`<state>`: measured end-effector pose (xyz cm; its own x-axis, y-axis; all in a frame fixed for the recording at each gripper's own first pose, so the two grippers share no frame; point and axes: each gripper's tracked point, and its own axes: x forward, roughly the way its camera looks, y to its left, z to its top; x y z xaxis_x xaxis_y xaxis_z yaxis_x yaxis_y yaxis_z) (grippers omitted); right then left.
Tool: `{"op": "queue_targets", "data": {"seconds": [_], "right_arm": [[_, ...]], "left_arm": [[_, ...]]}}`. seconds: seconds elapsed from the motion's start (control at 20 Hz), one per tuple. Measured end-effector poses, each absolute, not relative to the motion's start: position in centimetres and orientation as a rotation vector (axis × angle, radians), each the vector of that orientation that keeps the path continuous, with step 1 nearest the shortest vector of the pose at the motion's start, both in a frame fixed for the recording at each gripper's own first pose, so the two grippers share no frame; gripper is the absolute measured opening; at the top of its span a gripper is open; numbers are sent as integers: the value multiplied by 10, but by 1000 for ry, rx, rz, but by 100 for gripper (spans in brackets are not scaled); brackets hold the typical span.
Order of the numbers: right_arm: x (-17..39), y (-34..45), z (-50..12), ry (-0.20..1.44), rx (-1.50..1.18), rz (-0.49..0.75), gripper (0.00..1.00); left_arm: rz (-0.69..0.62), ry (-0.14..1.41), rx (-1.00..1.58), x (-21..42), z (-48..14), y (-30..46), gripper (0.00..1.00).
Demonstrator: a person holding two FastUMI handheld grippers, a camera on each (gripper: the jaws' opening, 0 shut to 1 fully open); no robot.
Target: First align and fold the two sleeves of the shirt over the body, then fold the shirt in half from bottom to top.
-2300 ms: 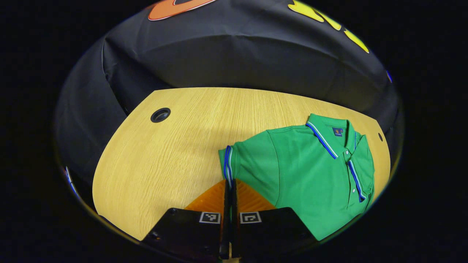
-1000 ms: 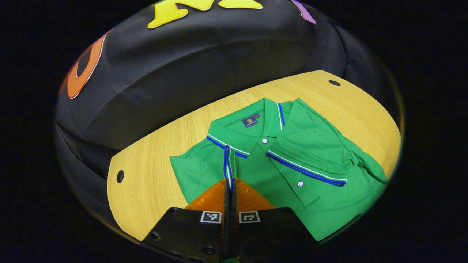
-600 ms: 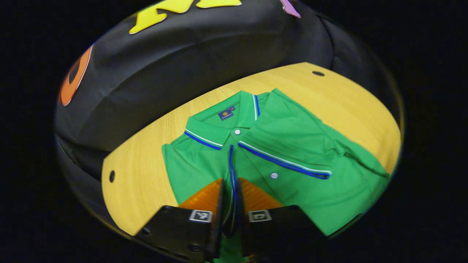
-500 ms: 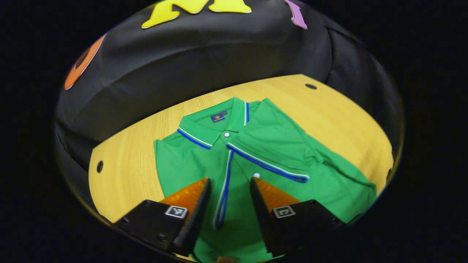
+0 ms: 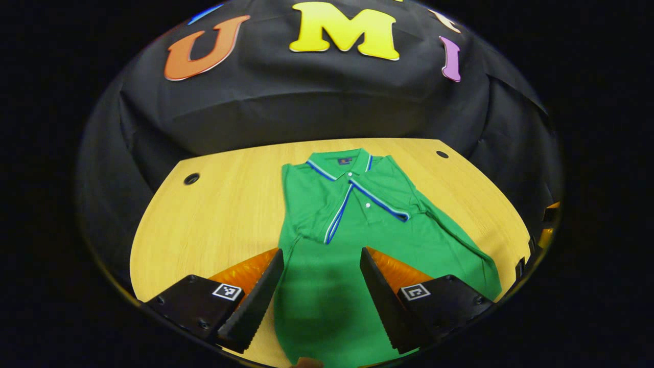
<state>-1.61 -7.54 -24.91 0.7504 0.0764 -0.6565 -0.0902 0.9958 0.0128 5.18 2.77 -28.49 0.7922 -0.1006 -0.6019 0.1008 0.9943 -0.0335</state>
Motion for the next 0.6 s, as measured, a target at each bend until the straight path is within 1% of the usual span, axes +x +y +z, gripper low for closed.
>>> {"op": "queue_targets", "data": {"seconds": [0.05, 0.1, 0.15, 0.2, 0.25, 0.35, 0.4, 0.45, 0.5, 0.55, 0.6], "right_arm": [[-22, -79, -257, 732, -26, 98, 93], [-28, -83, -266, 752, -32, 102, 96], [-35, -87, -275, 777, -33, 103, 96], [-40, -90, -285, 804, -31, 108, 93], [-45, -90, -293, 827, -25, 113, 93], [-54, -94, -312, 876, -2, 116, 93], [-57, -96, -322, 904, 11, 111, 93], [-59, -98, -330, 937, 18, 104, 93], [-60, -101, -338, 962, 20, 93, 93], [-65, -100, -345, 988, 33, 101, 96], [-68, -99, -352, 1012, 43, 101, 93]], "left_arm": [[-89, 659, -13, 34, -286, 36, 97], [-70, 676, -25, 15, -289, 43, 97], [-50, 702, -39, -4, -293, 50, 97], [-37, 728, -58, -22, -306, 56, 100], [-26, 753, -76, -36, -310, 56, 97], [1, 811, -96, -71, -327, 63, 97], [8, 845, -100, -84, -337, 62, 100], [9, 874, -95, -97, -345, 62, 100], [12, 898, -89, -105, -352, 62, 97], [17, 922, -81, -113, -357, 61, 97], [24, 947, -79, -119, -361, 61, 97]]}}
